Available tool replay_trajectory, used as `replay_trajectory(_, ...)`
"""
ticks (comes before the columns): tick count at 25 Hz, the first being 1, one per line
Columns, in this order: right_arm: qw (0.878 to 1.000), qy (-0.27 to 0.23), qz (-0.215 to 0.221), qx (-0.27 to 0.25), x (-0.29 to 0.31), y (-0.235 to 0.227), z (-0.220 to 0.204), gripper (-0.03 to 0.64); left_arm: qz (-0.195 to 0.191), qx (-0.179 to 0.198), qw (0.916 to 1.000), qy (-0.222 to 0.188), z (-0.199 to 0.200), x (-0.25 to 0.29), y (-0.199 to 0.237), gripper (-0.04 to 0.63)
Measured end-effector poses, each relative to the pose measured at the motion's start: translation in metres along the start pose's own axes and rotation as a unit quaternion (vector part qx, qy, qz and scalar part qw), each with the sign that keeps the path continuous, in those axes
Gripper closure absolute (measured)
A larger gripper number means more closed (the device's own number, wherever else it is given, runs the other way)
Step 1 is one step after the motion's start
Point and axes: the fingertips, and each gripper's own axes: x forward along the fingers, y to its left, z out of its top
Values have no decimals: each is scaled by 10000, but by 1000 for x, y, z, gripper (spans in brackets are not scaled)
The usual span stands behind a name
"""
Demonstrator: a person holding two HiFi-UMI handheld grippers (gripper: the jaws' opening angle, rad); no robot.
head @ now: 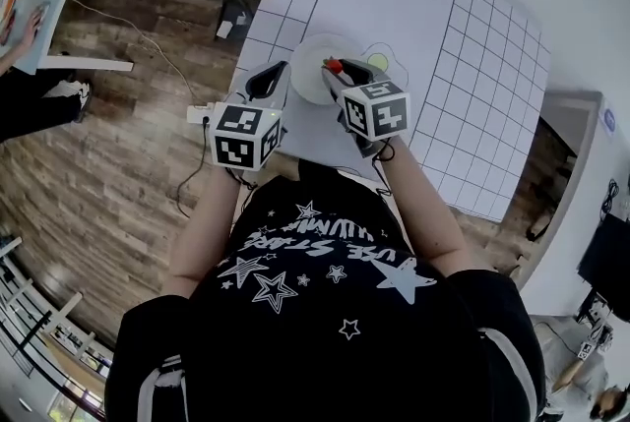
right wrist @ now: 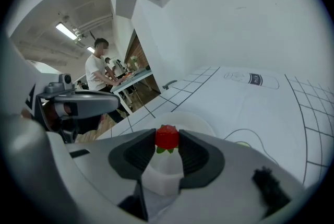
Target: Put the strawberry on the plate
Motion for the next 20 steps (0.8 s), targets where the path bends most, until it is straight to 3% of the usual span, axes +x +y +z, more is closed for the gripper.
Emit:
replay_trajectory(7,9992,360,-48,-181,18,-5,-9,471,47,-79,9999,47,-3,5,4,586)
replay_trajectory(20,9975,528,-115,-459,37,-5,-23,469,100,-112,9999,49,-11,-8,8,586)
